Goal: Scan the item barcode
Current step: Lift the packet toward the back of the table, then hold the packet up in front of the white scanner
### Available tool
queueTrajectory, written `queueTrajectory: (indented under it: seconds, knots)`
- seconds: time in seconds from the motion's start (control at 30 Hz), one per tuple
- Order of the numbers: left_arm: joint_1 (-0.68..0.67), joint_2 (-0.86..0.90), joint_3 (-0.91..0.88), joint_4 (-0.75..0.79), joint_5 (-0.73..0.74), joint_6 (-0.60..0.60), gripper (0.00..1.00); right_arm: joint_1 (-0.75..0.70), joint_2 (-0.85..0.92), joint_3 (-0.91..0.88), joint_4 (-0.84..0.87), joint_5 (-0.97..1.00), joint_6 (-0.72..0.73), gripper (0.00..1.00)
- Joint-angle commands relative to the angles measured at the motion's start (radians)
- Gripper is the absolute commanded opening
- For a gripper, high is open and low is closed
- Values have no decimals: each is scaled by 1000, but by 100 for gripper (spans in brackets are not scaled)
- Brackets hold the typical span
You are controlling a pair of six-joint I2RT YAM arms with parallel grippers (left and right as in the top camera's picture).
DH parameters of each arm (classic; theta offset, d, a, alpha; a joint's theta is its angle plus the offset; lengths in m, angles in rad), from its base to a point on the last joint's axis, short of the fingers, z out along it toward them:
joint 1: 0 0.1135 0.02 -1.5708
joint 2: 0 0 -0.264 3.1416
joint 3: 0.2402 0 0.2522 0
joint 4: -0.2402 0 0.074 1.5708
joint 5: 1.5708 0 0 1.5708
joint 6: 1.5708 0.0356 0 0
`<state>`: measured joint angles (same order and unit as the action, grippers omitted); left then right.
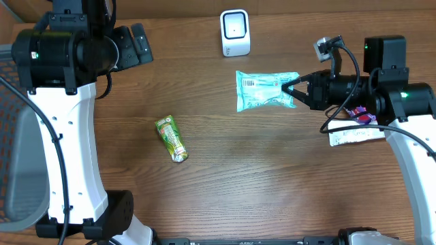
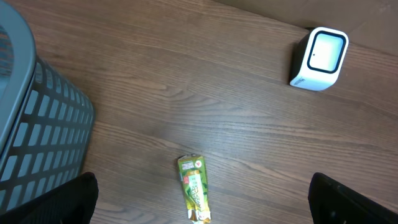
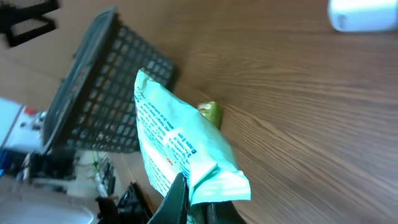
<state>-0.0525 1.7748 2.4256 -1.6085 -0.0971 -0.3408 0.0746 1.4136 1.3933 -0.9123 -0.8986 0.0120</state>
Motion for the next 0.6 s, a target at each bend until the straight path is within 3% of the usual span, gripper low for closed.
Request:
queueTrajectory:
  seconds: [0.0, 0.23, 0.33, 0.57]
  knots:
    - [0, -2, -2, 0, 5, -11, 99, 14, -16, 111, -6, 161, 100, 3]
    - [0, -2, -2, 0, 5, -11, 100, 72, 67, 437, -114, 550, 140, 3]
    - [0, -2, -2, 0, 5, -11, 100, 173, 165, 604, -168, 874, 104, 3]
    - [0, -2, -2, 0, 5, -11, 100, 402, 344, 629, -27, 1425, -13, 4]
